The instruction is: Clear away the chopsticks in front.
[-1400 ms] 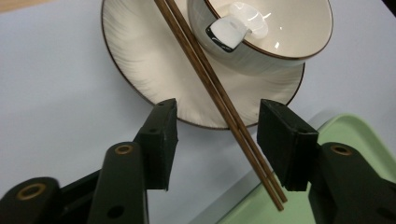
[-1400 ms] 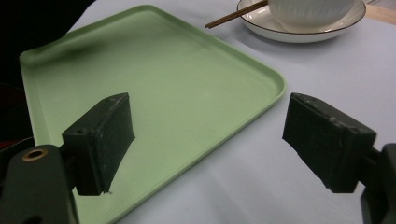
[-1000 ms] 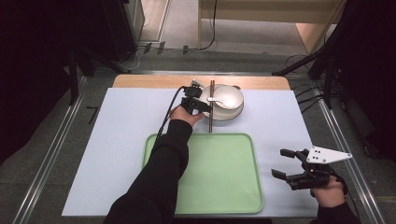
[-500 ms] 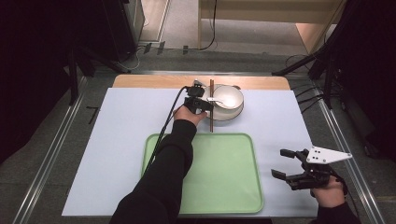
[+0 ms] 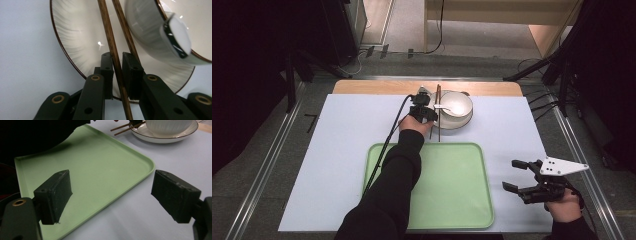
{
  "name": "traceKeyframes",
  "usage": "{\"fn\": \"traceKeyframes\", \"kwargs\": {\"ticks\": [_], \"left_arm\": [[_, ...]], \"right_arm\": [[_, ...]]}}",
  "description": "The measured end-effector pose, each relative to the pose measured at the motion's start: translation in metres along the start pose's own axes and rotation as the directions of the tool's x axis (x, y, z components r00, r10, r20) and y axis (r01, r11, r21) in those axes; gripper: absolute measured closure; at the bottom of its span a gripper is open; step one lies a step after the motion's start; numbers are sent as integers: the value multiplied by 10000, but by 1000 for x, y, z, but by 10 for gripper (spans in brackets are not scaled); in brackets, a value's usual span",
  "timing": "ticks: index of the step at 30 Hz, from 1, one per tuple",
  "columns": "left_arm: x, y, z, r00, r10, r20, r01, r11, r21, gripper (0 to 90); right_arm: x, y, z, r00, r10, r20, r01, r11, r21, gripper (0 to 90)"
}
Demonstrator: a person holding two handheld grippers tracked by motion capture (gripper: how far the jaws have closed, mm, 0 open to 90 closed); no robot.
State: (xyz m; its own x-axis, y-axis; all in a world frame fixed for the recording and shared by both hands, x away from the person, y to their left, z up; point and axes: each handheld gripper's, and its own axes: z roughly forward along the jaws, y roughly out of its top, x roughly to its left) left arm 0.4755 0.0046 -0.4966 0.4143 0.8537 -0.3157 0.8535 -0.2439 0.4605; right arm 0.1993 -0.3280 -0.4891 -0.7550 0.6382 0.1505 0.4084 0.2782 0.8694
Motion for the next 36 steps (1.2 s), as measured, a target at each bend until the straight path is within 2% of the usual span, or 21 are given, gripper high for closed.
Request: {"fn": "traceKeyframes", "kwargs": {"ticks": [7,15,18,19,23,26,27,30,32,34,36], "left_arm": [[2,1,0,9991,-395,-131,393,9991,-129,853],[7,2,-8,9991,-417,-2,417,9991,-110,857],[10,3,-18,9996,-237,156,240,9995,-192,857],[13,3,-26,9999,-104,17,104,9997,-209,857],[20,1,-40,10000,-9,32,9,9997,-224,857],[28,-4,-53,9999,-65,91,67,9996,-269,857],[33,-9,-62,9998,-44,198,50,9996,-290,857],[39,-15,-70,9999,19,146,-15,9996,-283,857],[44,-22,-77,9997,-129,228,137,9992,-379,857],[52,-32,-88,9970,-363,680,393,9983,-438,857],[56,-40,-94,9952,-417,889,454,9981,-409,857]], "right_arm": [[0,0,0,10000,-27,-25,27,10000,-6,168],[0,0,0,10000,-50,-53,50,10000,-4,169],[0,0,-1,10000,-58,-56,58,10000,-18,168],[0,0,-1,10000,-61,-58,61,10000,-10,168],[1,0,-1,10000,-57,-34,57,10000,-6,169],[1,-1,-1,10000,-67,-32,67,10000,18,168],[2,-1,-1,10000,-75,-29,75,10000,22,169],[2,-1,-1,10000,-79,-22,79,10000,2,168],[2,-1,-1,9999,-124,-46,125,9999,43,168],[2,-1,0,9998,-164,-73,164,9999,34,169],[2,-1,0,9999,-157,-68,157,9999,15,168]]}}
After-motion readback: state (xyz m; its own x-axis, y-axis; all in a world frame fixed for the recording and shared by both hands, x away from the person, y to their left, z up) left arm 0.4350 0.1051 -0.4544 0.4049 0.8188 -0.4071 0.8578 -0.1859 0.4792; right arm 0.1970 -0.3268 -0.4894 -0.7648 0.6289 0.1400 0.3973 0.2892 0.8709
